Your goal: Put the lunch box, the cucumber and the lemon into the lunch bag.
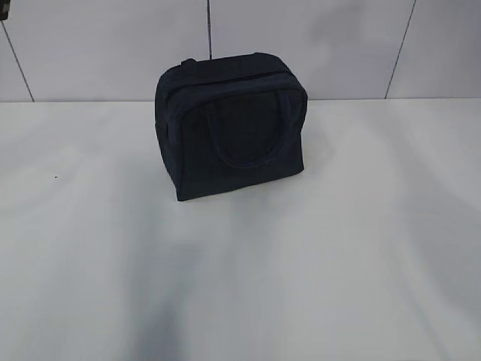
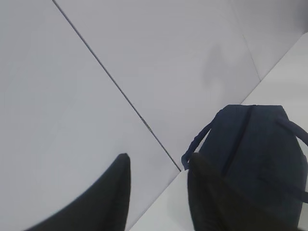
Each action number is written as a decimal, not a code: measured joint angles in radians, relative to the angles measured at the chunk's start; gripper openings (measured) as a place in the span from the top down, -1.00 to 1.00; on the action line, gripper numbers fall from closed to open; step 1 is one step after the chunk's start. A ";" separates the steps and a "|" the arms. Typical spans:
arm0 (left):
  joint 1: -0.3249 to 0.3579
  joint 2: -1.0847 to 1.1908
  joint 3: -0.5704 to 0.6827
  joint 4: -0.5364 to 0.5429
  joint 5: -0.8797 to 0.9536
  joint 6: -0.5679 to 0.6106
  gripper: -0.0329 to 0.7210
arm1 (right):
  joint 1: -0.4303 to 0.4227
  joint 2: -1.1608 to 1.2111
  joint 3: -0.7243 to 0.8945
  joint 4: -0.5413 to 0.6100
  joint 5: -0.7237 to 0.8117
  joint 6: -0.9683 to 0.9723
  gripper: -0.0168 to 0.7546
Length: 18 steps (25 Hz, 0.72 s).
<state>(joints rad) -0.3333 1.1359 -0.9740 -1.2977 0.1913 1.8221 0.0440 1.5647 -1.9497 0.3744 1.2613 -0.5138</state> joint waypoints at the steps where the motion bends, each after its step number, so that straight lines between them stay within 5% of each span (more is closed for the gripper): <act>1: 0.000 0.000 0.000 0.001 0.000 -0.002 0.15 | 0.000 -0.020 0.026 0.000 0.000 0.004 0.02; 18: 0.000 0.000 0.000 -0.005 0.001 -0.005 0.15 | 0.000 -0.404 0.474 -0.349 0.002 0.265 0.02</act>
<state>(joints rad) -0.3333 1.1359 -0.9740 -1.3024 0.1927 1.8176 0.0440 1.1612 -1.4758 0.0253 1.2632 -0.2488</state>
